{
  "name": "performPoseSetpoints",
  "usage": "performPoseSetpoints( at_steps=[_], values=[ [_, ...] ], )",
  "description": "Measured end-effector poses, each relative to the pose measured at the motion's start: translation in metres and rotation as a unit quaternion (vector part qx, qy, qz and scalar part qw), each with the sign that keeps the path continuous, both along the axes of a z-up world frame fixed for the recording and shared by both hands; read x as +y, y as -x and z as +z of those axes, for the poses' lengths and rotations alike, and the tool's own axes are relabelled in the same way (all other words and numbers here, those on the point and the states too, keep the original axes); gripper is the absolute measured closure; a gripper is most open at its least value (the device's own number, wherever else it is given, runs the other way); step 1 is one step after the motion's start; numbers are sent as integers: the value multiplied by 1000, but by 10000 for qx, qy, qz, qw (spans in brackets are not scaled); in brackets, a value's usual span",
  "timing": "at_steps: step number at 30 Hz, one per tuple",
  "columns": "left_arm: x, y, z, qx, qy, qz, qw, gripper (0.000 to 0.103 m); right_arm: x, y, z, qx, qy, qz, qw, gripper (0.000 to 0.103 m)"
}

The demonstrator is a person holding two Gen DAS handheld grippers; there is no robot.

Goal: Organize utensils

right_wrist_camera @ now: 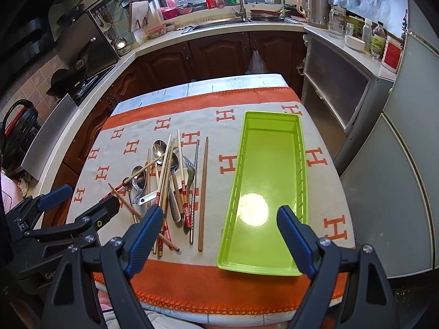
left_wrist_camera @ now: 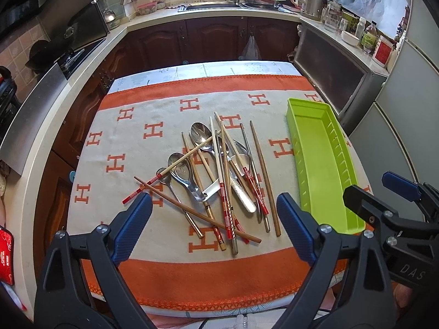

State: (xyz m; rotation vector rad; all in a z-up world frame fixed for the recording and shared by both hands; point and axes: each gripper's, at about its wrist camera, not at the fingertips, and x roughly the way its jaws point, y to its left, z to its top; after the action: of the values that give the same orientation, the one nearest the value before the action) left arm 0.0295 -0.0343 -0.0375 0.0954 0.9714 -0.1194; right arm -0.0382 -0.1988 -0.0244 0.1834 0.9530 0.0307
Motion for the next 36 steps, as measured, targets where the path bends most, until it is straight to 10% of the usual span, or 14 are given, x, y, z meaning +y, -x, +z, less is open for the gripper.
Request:
performPoseSetpoints(
  at_steps=[36],
  values=[
    [18,10,21,-233,201,-116,9995,13,16,6,20,-172,40,171,9997,18]
  ],
)
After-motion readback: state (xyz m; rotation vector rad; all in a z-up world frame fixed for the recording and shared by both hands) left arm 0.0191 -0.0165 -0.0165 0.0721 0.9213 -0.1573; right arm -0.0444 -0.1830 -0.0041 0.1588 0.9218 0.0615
